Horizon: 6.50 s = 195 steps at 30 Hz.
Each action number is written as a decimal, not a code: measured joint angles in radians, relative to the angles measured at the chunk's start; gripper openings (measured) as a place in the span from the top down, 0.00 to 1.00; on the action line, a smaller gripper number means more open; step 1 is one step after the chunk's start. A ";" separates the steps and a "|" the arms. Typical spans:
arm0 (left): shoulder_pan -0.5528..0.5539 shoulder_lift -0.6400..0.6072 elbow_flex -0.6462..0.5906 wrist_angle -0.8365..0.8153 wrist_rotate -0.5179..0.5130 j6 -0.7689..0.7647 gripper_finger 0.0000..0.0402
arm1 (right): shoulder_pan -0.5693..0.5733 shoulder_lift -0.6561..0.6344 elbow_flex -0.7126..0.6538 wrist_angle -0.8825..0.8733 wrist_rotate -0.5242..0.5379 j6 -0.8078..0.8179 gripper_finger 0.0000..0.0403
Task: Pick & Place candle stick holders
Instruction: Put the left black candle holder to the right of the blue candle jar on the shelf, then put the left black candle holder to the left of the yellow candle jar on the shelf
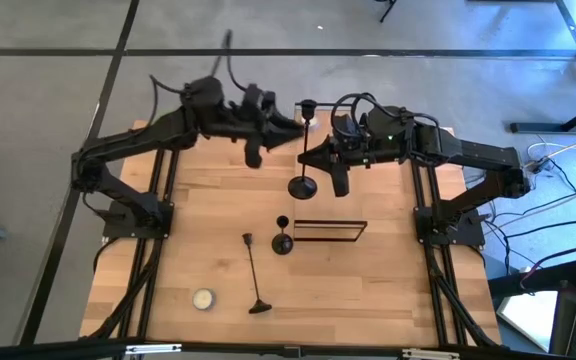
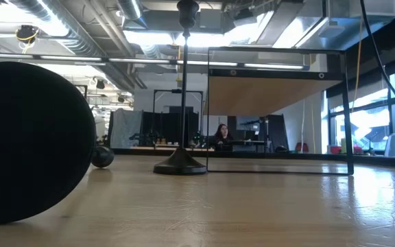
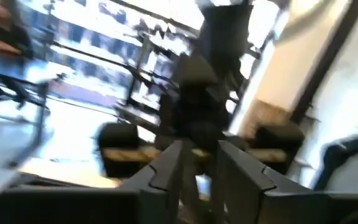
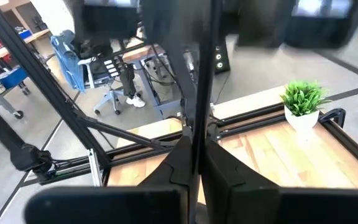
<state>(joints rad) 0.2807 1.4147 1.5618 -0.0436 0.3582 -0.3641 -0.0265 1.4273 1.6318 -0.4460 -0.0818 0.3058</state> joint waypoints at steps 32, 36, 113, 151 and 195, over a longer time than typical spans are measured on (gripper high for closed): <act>-0.098 -0.080 0.000 -0.403 -0.372 0.010 0.63 | -0.502 0.002 -0.167 0.096 0.275 -0.183 0.96; -0.104 -0.080 0.000 -0.436 -0.422 0.007 0.63 | -0.527 -0.005 -0.249 0.180 0.223 -0.220 0.96; -0.094 -0.073 0.000 -0.462 -0.543 -0.035 0.64 | -0.650 -0.079 -0.780 0.654 0.282 -0.136 0.96; -0.095 -0.073 0.000 -0.462 -0.544 -0.042 0.64 | -0.599 -0.090 -0.795 0.651 0.347 -0.187 0.68; -0.095 -0.073 0.000 -0.462 -0.444 -0.041 0.64 | -0.351 -0.547 -0.792 0.194 -0.257 0.317 0.44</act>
<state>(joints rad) 0.1852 1.3415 1.5620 -0.5053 -0.0860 -0.4053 -0.3770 0.8799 0.8394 -0.2520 -0.3391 0.6223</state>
